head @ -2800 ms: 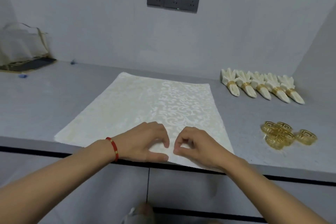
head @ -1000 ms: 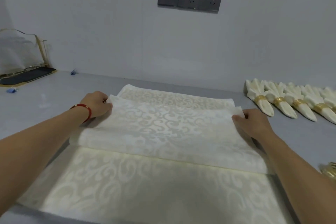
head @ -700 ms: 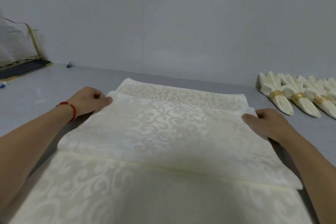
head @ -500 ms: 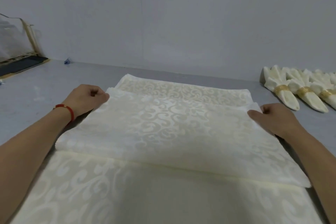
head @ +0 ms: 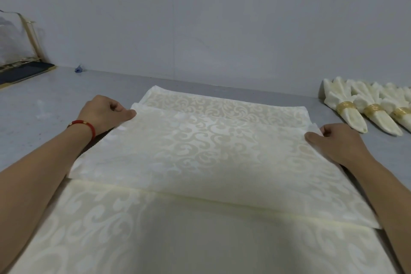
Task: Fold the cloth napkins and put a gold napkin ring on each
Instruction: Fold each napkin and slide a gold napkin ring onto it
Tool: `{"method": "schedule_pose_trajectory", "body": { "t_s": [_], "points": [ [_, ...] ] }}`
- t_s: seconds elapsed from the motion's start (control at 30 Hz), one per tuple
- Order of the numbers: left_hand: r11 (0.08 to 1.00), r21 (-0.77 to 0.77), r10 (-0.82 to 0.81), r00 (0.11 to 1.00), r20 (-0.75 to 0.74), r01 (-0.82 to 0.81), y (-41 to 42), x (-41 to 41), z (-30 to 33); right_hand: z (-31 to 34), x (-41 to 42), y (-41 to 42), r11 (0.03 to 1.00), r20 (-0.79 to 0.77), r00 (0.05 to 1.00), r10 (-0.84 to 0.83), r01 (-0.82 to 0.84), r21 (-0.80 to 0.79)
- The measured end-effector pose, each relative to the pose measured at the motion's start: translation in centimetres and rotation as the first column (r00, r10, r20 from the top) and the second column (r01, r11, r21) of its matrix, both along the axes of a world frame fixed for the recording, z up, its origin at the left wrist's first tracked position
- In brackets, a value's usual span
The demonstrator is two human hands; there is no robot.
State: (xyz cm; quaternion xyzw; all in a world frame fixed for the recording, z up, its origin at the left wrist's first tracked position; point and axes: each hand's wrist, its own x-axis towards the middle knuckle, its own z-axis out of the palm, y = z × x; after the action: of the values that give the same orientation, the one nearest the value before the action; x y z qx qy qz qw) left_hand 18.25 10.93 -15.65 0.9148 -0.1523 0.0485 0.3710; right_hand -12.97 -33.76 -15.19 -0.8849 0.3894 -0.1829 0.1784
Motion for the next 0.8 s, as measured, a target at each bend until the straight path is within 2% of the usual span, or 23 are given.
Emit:
{"method": "schedule_pose_trajectory", "body": {
  "t_s": [0.33, 0.6, 0.67, 0.73, 0.77, 0.8],
  "points": [
    [0.997, 0.036, 0.067, 0.997, -0.031, -0.066, -0.3, 0.2, 0.3, 0.2, 0.3, 0.2, 1.0, -0.036, 0.999, -0.023, 0.022, -0.016],
    [0.993, 0.084, 0.083, 0.994, -0.073, -0.077, -0.3, 0.2, 0.7, 0.5, -0.1, 0.7, 1.0, 0.018, 1.0, -0.018, 0.018, 0.016],
    [0.999, 0.03, 0.035, 0.985, -0.171, -0.031, 0.0, 0.0, 1.4, 1.1, -0.7, 1.1, 0.998, 0.062, 0.998, -0.006, 0.002, 0.065],
    [0.995, -0.104, -0.036, 0.947, -0.32, 0.003, 0.8, -0.6, 2.6, 1.6, -1.6, 1.5, 0.998, 0.067, 0.998, 0.01, -0.014, 0.065],
    [0.989, -0.145, -0.058, 0.941, -0.334, 0.009, 1.2, -0.9, 2.9, 1.9, -2.0, 1.9, 0.999, 0.056, 0.998, 0.026, -0.029, 0.04],
    [0.995, -0.101, -0.047, 0.961, -0.273, 0.02, 1.4, -1.4, 3.2, 2.3, -2.3, 2.5, 0.999, 0.034, 0.998, 0.049, -0.05, 0.011]
  ]
}}
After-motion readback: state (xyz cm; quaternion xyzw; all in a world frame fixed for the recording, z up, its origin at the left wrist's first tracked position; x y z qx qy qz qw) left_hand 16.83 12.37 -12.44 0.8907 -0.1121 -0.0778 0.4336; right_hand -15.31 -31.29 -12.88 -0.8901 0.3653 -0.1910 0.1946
